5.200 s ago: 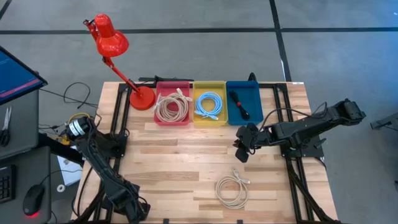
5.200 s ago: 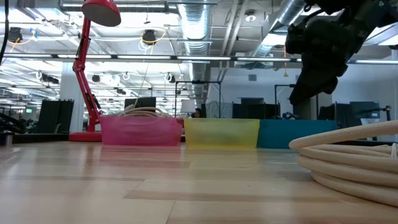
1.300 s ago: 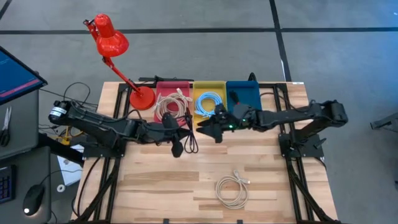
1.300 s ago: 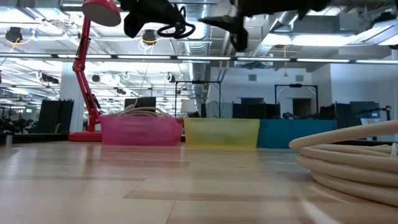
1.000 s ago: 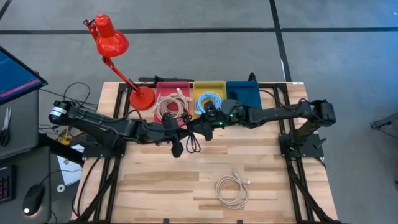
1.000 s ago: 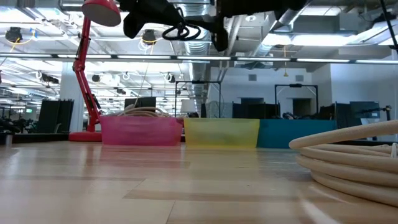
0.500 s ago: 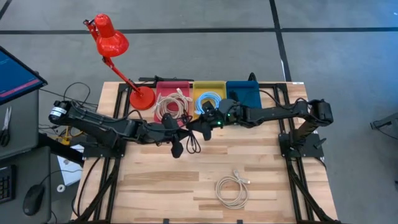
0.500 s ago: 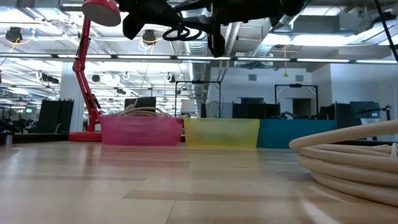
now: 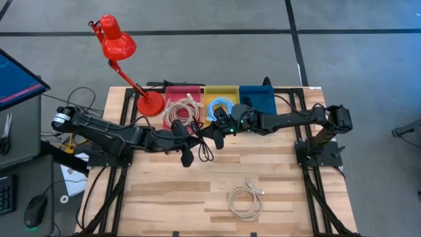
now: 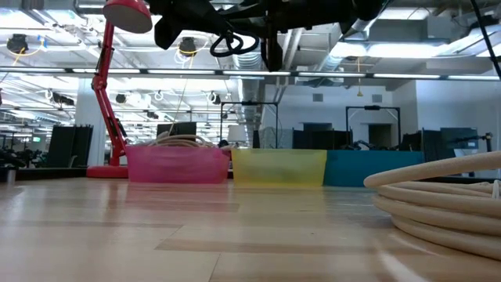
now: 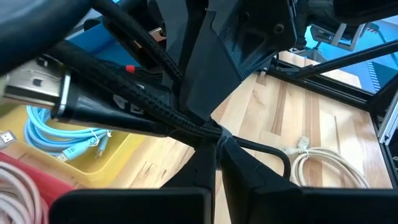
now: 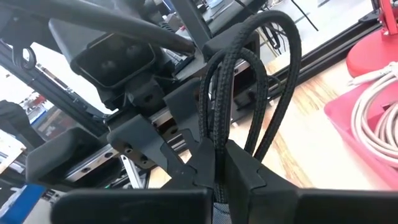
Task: Pick & Place USB Port
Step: Put the bottom left black charger cable into the blue bin
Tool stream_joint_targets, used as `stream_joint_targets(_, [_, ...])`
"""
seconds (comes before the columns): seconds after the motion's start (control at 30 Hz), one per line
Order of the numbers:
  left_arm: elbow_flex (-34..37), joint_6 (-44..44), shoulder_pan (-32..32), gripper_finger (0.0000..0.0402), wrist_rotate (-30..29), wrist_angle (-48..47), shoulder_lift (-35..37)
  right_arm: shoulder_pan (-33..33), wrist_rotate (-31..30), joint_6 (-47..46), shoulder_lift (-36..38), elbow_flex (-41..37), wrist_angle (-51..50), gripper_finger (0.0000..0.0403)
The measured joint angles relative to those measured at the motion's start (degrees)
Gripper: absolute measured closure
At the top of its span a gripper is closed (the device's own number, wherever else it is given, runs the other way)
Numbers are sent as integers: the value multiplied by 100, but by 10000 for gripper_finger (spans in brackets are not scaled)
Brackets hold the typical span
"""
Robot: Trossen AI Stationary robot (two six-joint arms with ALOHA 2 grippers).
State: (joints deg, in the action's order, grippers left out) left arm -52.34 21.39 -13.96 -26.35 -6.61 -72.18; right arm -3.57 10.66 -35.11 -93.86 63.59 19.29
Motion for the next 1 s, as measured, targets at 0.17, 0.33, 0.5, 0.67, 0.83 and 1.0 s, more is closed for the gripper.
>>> stream_joint_targets(0.17, [0,0,2,358,4,7,0,-31,-4,17,0,0,2,400])
stream_joint_targets(0.33, [-11,-10,4,319,4,-30,0,-98,-18,74,39,-1,-131,401])
stream_joint_targets(0.5, [-17,-14,-1,299,26,-214,2,-229,-63,144,103,-12,-614,402])
stream_joint_targets(0.67, [-17,-13,0,293,22,-278,4,-360,-75,359,270,-24,-1231,402])
stream_joint_targets(0.83, [-15,121,0,294,27,-665,4,-534,-499,765,734,-11,-2036,403])
stream_joint_targets(1.0, [-13,177,0,295,72,-797,4,-756,-1057,1214,1413,-6,-2938,403])
